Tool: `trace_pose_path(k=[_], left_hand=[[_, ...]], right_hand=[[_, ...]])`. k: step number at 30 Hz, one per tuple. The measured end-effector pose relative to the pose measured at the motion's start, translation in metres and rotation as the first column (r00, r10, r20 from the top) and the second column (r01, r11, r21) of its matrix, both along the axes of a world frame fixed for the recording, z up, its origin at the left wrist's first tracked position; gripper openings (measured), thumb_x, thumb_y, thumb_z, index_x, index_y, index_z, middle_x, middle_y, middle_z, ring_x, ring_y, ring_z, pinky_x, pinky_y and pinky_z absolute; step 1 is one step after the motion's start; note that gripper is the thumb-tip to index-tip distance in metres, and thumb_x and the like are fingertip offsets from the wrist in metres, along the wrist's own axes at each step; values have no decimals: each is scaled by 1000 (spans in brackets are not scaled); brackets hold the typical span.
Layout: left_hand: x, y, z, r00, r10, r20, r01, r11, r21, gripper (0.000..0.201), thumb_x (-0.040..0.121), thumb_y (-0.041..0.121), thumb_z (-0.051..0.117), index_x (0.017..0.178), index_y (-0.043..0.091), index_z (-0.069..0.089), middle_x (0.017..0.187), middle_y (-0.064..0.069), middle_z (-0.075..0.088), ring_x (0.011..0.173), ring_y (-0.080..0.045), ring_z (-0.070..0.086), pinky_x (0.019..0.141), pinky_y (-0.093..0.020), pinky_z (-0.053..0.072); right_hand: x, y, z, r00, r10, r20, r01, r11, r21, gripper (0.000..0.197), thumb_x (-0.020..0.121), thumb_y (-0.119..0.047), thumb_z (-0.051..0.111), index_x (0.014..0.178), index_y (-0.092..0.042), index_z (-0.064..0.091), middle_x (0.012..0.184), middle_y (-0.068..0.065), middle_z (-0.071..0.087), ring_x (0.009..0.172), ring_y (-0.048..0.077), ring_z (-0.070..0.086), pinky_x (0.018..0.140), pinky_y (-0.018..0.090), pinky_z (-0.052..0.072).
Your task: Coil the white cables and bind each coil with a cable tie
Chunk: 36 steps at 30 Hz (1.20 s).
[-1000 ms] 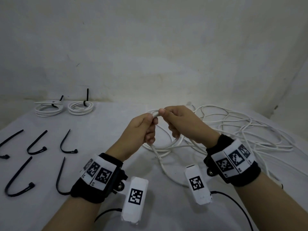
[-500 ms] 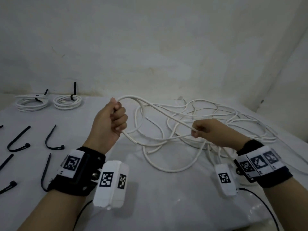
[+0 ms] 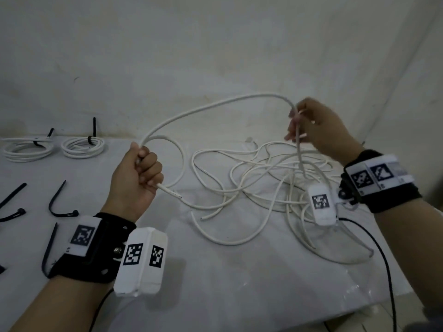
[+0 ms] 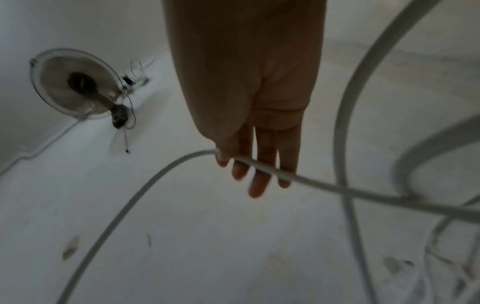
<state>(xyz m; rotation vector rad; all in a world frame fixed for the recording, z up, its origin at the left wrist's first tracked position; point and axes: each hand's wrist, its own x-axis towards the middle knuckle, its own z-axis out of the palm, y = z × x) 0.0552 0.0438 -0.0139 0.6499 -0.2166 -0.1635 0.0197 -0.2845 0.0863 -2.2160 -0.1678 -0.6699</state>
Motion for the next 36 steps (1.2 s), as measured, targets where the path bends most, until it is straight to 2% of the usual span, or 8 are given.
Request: trace_pose_path(k=[4, 11, 14, 18, 22, 28, 32, 36], left_hand=[[1, 0, -2, 1000, 19, 9, -19, 999, -39, 30, 84, 37, 43, 59, 21, 41, 43, 9, 26, 34, -5, 20, 35, -15, 20], [6, 11, -2, 999, 40, 12, -38, 991, -128, 42, 95, 36, 35, 57, 21, 45, 45, 9, 27, 34, -4, 24, 37, -14, 22], [6, 11, 0, 999, 46, 9, -44, 983, -179, 46, 99, 36, 30, 59, 20, 45, 46, 9, 27, 34, -4, 24, 37, -14, 23], [7, 20, 4, 996, 94, 9, -89, 969, -230, 45, 102, 35, 25, 64, 19, 41, 46, 8, 27, 34, -5, 24, 37, -14, 24], [6, 21, 5, 994, 113, 3, -109, 963, -246, 40, 101, 36, 24, 68, 19, 37, 45, 8, 28, 34, -5, 24, 36, -14, 24], [2, 8, 4, 994, 104, 22, -99, 979, -178, 40, 103, 37, 22, 70, 19, 37, 46, 9, 28, 35, -4, 24, 37, -14, 26], [-5, -5, 1, 994, 83, 75, -79, 996, -52, 39, 104, 34, 22, 71, 17, 36, 47, 8, 27, 37, -4, 23, 38, -16, 28], [-16, -19, -1, 986, -22, 163, -2, 989, 150, 32, 102, 26, 24, 72, 16, 33, 47, 8, 26, 37, -4, 22, 39, -17, 25]], right_hand=[[-10, 24, 28, 983, 78, 168, -97, 989, 108, 22, 100, -9, 39, 92, -21, 56, 67, 1, 52, 49, 11, 54, 58, 32, 58], [-23, 26, -15, 993, 107, 45, -105, 994, -43, 28, 99, -3, 37, 107, -27, 48, 70, 3, 51, 41, 12, 42, 41, 27, 43], [-27, 26, -37, 997, 78, -7, -78, 988, -135, 34, 97, -6, 43, 100, -39, 52, 70, -3, 56, 45, 8, 45, 47, 22, 40], [-36, 34, -55, 985, 99, -140, -154, 871, -467, 29, 94, -11, 54, 102, -37, 63, 73, -10, 61, 61, 2, 56, 58, 13, 43], [-49, 58, -65, 958, 116, -264, -272, 666, -695, 24, 92, -20, 59, 106, -37, 68, 93, -19, 67, 74, -4, 53, 65, 7, 37], [-64, 102, -74, 879, 281, -386, -477, 538, -694, 21, 90, -31, 61, 108, -38, 70, 91, -16, 64, 97, 1, 51, 61, 6, 32], [-68, 124, -58, 812, 455, -365, -573, 509, -642, 23, 88, -32, 56, 102, -31, 74, 77, -16, 58, 73, -4, 50, 57, 8, 30], [-60, 139, -38, 794, 559, -239, -585, 597, -549, 19, 88, -24, 60, 98, -19, 75, 68, -23, 50, 63, -8, 49, 60, 9, 35]])
